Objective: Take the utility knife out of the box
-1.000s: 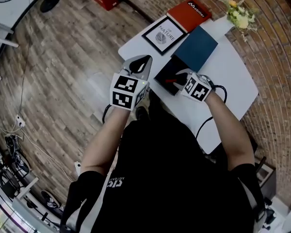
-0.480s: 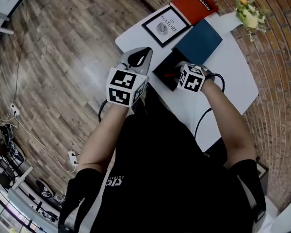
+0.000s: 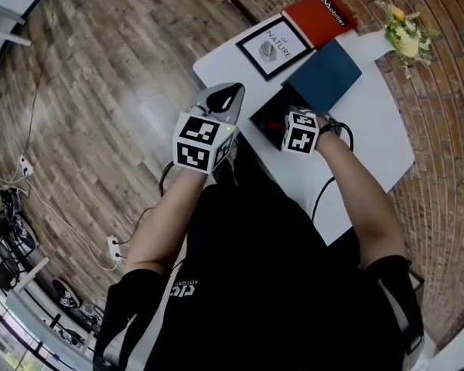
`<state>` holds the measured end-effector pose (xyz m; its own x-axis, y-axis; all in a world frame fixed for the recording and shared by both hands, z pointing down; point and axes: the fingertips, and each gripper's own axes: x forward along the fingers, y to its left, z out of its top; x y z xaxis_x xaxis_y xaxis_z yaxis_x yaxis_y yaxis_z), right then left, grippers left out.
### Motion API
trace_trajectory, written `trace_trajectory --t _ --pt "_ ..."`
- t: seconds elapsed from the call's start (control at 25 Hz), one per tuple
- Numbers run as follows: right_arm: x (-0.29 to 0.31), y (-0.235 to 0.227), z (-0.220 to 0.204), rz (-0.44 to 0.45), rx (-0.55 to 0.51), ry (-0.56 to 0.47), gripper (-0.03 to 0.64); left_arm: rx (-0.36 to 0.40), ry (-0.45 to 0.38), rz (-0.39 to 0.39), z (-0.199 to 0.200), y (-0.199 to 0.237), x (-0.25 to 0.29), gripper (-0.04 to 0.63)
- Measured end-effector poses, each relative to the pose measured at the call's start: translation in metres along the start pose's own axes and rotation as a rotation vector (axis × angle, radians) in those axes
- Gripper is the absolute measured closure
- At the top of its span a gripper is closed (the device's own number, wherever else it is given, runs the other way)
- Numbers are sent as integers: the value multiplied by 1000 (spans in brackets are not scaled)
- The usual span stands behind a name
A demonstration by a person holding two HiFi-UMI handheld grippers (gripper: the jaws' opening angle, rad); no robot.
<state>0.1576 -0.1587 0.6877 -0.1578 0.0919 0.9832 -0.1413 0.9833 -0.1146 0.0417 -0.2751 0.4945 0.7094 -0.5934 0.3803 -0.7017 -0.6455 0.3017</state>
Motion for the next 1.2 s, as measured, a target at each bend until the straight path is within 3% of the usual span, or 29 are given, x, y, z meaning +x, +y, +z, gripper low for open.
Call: trace_trajectory --t 0.36,0.92,1.2 --pt "-1 -5 2 -71 39 -44 555 -37 -8 -5 -6 -1 -2 588" --pt "-12 -12 0 -86 139 -70 558 -62 4 2 -13 -1 -14 588" --pt "-26 -17 6 -133 192 -124 558 -61 40 -48 -29 -9 -6 588"
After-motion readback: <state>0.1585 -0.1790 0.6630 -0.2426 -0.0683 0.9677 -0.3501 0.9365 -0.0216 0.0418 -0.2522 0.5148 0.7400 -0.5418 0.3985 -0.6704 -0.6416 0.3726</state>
